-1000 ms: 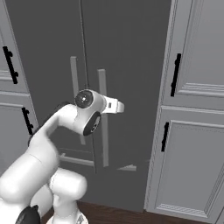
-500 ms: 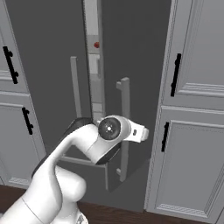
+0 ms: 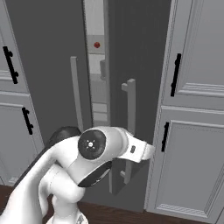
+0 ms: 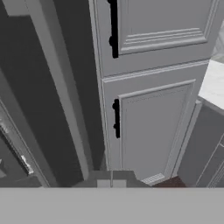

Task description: Take the strawberry from the fridge and place it on top of the pancake, located on the dining counter.

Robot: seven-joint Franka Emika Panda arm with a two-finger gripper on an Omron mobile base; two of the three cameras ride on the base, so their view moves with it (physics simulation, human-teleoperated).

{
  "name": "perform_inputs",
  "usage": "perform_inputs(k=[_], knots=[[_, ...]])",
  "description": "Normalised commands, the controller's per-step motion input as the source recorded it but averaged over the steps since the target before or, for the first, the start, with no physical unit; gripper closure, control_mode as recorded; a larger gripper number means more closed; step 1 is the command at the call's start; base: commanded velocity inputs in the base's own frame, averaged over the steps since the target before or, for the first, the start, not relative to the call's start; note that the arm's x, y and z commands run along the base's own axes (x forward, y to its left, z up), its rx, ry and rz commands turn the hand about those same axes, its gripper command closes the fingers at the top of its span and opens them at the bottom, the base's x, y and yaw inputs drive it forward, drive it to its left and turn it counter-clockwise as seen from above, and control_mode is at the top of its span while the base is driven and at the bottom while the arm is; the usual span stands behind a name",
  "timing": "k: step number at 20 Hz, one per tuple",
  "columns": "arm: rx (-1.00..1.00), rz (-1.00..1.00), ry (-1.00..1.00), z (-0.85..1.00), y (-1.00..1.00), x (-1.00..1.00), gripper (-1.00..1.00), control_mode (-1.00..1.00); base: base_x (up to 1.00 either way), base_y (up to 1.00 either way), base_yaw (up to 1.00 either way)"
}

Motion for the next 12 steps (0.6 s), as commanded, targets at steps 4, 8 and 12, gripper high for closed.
perform_inputs(k=[4, 8, 12], knots=[[-0.4, -0.07, 0.07, 0.02, 1.0, -0.69, 1.0, -1.0, 0.0, 0.0, 0.0], [-0.48, 0.04, 0.19, 0.27, 1.0, -0.06, -1.0, -1.0, 0.0, 0.0, 0.0], [-0.42, 0.12, 0.26, 0.24, 1.0, 0.22, -1.0, -1.0, 0.0, 0.0, 0.0]])
